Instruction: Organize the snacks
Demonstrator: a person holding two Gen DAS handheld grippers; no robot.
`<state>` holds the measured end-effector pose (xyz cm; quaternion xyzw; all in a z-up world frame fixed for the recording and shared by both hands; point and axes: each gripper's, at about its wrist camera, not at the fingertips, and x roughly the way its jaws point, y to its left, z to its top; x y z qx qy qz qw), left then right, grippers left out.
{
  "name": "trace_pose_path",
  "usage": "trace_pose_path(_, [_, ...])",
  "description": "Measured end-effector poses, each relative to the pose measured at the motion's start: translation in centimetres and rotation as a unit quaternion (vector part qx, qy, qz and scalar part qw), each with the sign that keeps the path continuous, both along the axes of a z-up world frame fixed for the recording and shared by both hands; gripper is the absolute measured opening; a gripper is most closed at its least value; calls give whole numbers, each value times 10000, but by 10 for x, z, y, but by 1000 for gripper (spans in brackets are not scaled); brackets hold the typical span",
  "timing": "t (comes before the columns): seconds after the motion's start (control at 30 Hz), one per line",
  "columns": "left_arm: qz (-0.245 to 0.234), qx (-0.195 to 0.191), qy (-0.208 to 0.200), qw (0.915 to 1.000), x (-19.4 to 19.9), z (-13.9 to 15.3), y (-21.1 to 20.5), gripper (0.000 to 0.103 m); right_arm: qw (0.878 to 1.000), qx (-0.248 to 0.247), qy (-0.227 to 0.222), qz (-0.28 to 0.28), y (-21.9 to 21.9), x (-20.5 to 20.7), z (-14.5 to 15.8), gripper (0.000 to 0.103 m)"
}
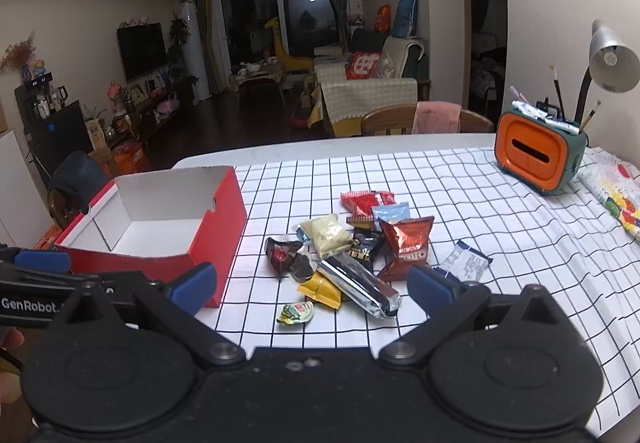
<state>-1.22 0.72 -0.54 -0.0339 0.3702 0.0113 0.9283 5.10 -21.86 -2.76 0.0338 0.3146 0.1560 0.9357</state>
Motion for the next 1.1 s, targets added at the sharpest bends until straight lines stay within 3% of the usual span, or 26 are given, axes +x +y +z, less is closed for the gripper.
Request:
trace_pose_path(0.4, [-115,31,283,9995,34,-21,-21,103,9993,-245,153,234,-23,32,-28,101])
trace_pose_path(0.67, [-357,221,659,9969,69,-57,-42,102,9957,-387,504,669,-47,71,-66,96])
trace_pose_path(0.87, [-620,153,989,9930,97,-84,-53,98,9841,-587,670,1534,-51,107,-89,91])
trace_pose_path(1.1, [-862,191,1236,9884,126,-107,-64,92,9696,-728,1074,2073,-41,156,-120,80])
